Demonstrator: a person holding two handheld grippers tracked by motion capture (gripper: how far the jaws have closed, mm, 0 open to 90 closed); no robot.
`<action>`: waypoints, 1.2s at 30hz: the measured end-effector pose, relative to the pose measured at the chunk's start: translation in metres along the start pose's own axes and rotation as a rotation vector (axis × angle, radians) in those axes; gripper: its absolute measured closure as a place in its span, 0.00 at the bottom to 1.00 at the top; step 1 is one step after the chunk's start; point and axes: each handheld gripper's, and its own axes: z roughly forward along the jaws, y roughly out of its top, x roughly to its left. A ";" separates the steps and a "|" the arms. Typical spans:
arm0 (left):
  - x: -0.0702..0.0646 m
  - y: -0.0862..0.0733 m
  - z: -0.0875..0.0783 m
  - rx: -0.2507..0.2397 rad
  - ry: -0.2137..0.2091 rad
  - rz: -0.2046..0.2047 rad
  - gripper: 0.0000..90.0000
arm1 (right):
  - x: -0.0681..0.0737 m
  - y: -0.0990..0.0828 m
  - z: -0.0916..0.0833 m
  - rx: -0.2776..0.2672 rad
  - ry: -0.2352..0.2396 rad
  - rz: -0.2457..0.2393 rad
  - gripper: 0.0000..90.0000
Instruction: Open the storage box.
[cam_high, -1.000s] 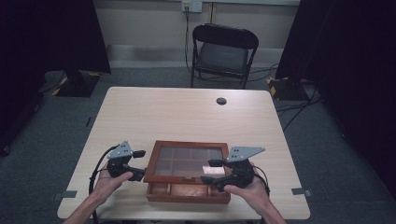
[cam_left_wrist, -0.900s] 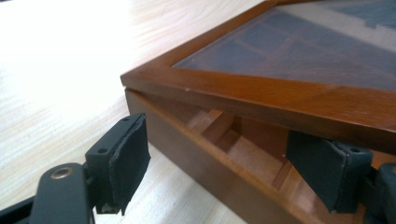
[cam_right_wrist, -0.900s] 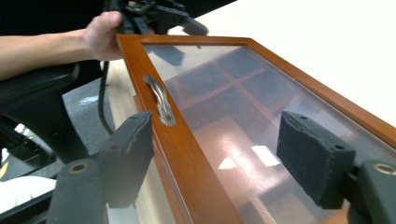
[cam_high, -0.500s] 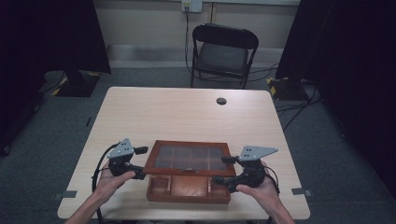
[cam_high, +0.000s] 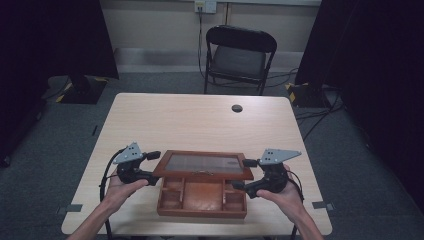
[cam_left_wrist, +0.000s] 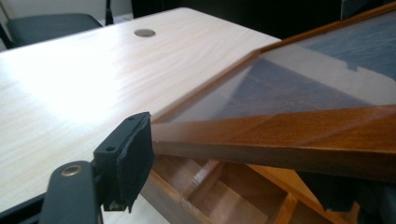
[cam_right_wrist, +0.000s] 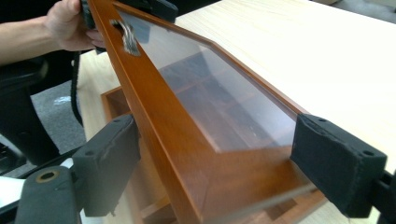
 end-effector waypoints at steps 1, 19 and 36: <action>0.000 0.001 0.000 -0.001 -0.005 0.001 0.28 | -0.001 0.000 0.000 0.002 -0.007 -0.001 0.17; 0.003 0.016 0.006 -0.004 -0.031 0.023 0.43 | -0.025 0.004 0.001 -0.042 -0.068 0.022 0.33; 0.010 0.024 0.010 0.003 -0.053 0.030 0.52 | -0.038 0.008 0.004 -0.076 -0.052 0.055 0.46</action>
